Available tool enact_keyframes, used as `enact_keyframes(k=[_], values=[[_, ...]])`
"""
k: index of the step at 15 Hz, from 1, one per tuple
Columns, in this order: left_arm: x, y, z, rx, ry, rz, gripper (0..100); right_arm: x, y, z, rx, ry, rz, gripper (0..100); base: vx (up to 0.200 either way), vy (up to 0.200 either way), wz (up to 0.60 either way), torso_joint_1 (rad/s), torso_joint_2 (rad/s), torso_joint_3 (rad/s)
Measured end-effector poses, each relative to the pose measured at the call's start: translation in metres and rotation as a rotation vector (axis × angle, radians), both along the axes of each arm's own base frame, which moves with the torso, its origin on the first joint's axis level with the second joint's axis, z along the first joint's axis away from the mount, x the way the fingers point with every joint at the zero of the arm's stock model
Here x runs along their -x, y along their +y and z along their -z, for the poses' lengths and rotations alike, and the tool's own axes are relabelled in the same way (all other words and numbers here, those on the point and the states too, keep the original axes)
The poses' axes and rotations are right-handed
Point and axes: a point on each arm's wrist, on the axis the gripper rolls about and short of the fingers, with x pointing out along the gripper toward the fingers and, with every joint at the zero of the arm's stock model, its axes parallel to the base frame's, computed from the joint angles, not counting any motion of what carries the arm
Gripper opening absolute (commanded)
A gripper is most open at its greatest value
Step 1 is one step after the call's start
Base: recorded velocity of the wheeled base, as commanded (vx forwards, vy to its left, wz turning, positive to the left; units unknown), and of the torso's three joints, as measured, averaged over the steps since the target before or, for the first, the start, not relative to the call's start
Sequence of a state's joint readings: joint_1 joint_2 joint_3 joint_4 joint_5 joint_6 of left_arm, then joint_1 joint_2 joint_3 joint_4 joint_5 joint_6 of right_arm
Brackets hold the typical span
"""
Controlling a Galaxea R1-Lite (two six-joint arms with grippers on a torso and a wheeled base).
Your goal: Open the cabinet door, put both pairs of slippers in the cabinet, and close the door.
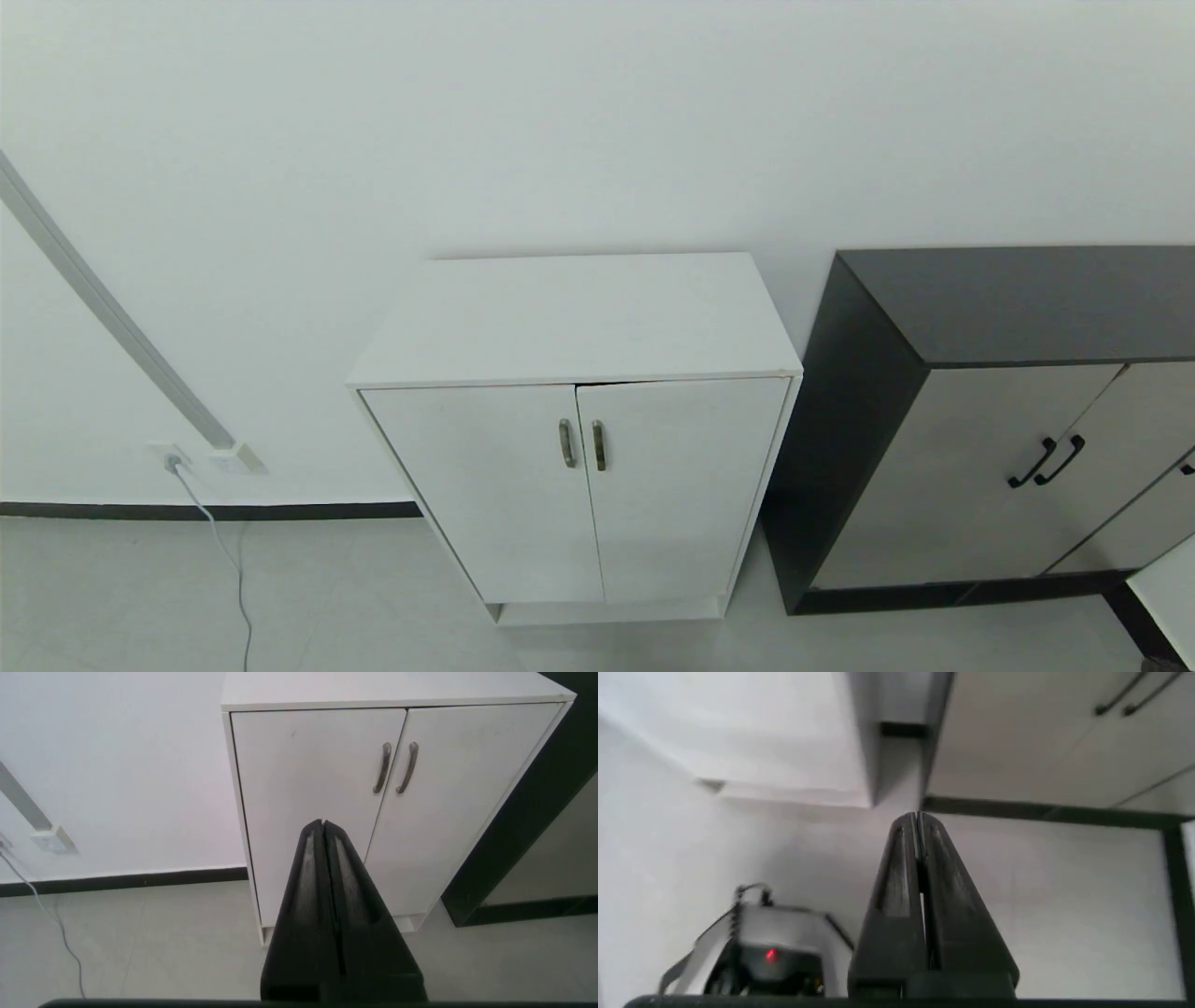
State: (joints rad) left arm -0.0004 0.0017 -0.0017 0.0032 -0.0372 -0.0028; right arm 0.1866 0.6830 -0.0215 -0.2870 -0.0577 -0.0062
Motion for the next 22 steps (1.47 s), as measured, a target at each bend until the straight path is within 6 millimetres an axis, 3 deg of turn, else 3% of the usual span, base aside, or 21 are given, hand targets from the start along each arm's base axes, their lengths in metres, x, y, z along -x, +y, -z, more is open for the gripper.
enact_keyframes(k=[5,14,22], values=[[0.000,0.000,0.000,0.000,0.000,0.000,0,0.025,-0.003,-0.001,-0.034,-0.076,-0.069,0,0.000,0.000,0.00,0.000,0.00,0.000],[0.000,0.000,0.000,0.000,0.000,0.000,0,0.042,-0.005,0.026,-0.025,-0.008,-0.141,0,0.000,0.000,0.00,0.000,0.00,0.000],[0.000,0.000,0.000,0.000,0.000,0.000,0,0.056,-0.006,0.026,-0.026,-0.201,0.033,0,0.000,0.000,0.00,0.000,0.00,0.000]])
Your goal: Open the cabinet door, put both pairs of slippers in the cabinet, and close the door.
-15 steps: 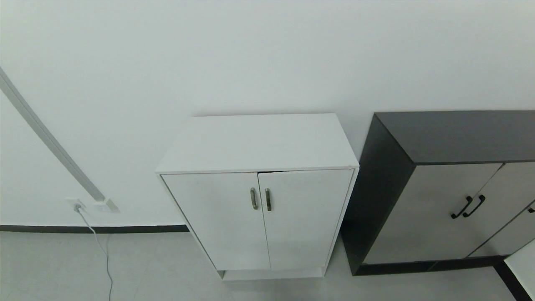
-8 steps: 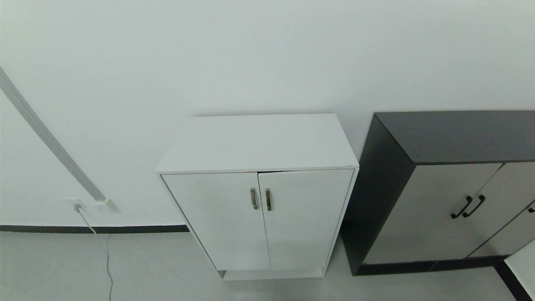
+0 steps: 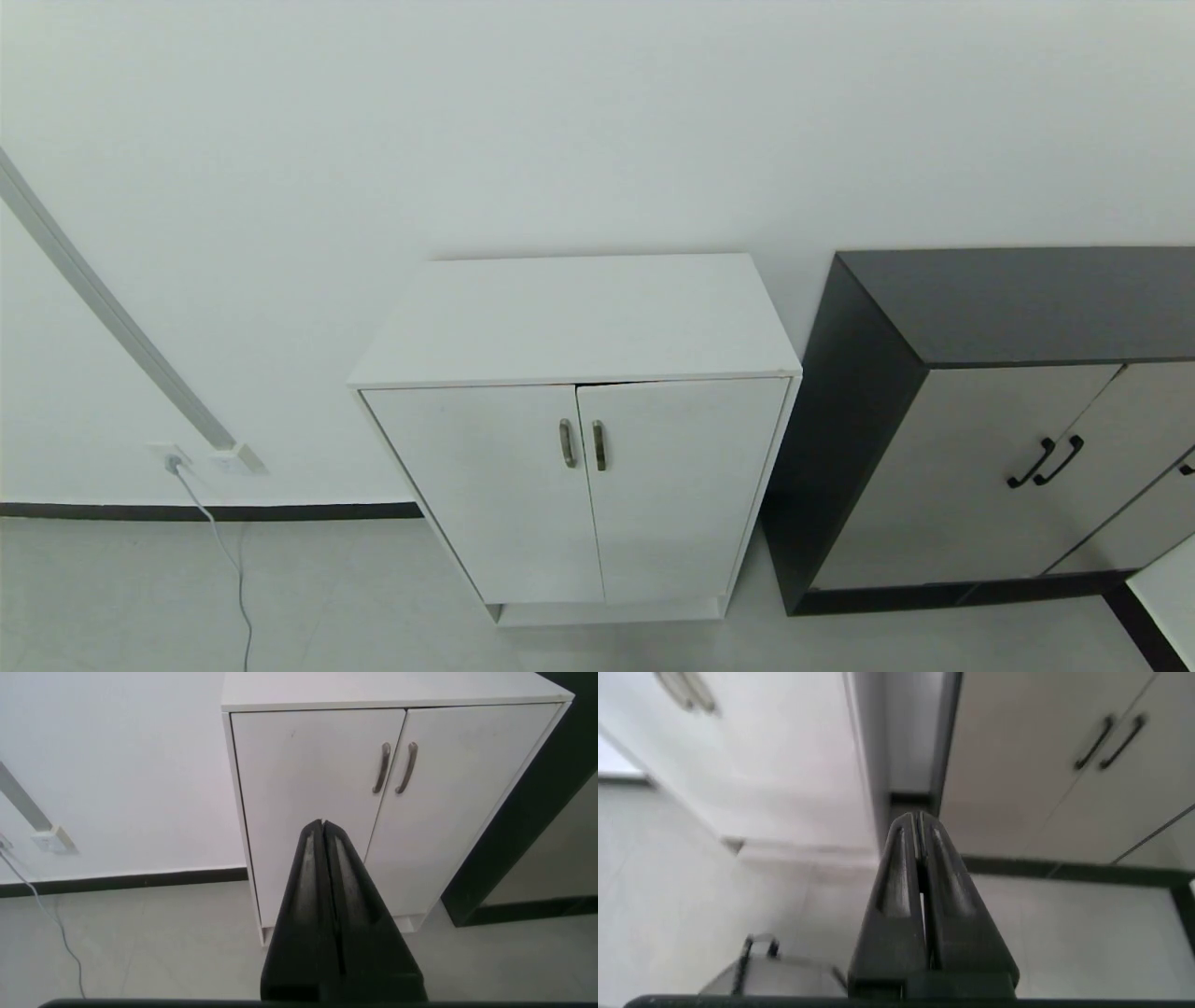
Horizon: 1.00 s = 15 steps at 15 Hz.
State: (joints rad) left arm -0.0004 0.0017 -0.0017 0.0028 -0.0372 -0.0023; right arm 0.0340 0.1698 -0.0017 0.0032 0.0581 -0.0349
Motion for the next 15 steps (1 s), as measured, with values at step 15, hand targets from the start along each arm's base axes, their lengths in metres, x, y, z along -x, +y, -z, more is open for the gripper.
enact_keyframes(k=[15], values=[[0.000,0.000,0.000,-0.002,-0.001,0.001,0,0.013,-0.001,0.003,-0.068,-0.172,0.082,0,0.000,0.000,0.00,0.000,0.00,0.000]])
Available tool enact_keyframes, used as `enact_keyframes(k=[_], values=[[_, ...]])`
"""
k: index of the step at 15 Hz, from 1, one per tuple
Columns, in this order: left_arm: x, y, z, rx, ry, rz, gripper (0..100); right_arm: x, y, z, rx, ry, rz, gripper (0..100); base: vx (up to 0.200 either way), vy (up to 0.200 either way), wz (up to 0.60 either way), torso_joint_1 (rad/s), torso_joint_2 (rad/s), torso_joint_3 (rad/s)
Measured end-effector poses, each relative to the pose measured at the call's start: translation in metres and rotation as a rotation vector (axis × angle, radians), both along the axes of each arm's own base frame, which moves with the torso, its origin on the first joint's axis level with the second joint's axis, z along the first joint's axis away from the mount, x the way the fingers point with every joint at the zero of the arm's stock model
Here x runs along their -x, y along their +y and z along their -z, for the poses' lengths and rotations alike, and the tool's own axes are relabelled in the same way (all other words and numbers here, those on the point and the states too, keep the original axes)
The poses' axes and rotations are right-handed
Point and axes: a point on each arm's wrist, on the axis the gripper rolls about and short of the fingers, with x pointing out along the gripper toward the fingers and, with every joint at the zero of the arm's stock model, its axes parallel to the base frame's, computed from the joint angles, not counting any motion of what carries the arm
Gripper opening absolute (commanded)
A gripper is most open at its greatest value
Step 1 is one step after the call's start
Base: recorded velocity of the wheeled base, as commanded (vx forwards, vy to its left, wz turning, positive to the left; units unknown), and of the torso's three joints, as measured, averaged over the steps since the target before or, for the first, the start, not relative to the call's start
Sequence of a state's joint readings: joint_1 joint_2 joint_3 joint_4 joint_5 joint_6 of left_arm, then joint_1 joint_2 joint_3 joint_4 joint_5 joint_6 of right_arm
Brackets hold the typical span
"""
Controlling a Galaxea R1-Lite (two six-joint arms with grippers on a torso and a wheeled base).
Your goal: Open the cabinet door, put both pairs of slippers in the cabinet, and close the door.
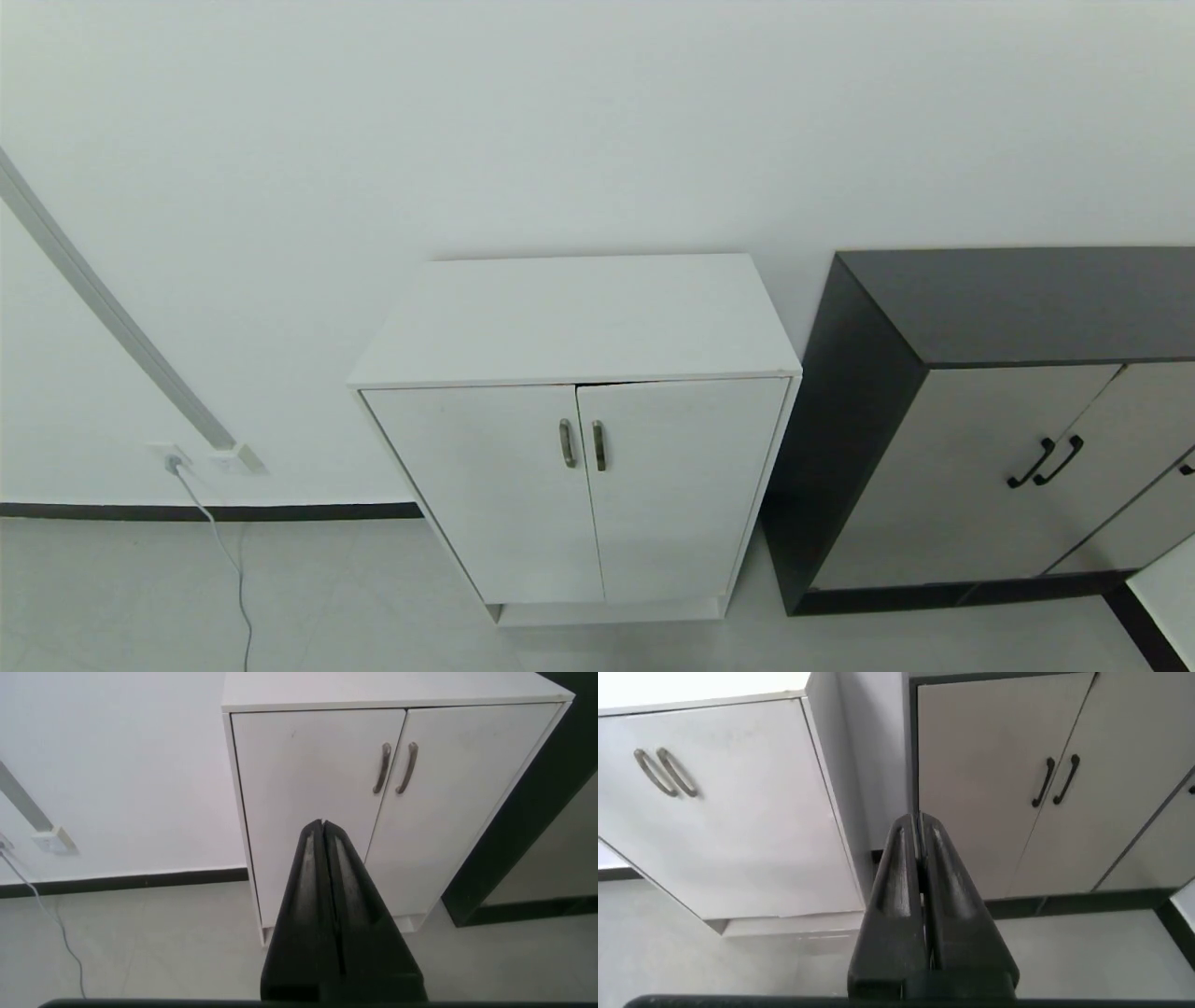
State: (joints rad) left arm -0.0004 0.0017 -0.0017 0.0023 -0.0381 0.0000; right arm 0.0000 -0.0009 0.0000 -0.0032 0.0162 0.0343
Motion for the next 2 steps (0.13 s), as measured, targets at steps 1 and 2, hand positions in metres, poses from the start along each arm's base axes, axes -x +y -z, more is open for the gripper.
enact_keyframes(k=[1,2], values=[[0.0000,0.0000,0.0000,0.000,0.000,0.000,0,0.0000,0.0000,0.0000,0.001,0.000,0.000,0,0.000,0.000,0.00,0.000,0.00,0.000],[0.0000,0.0000,0.0000,0.000,0.000,0.000,0,0.0000,0.0000,0.0000,0.003,0.000,-0.001,0,0.000,0.000,0.00,0.000,0.00,0.000]])
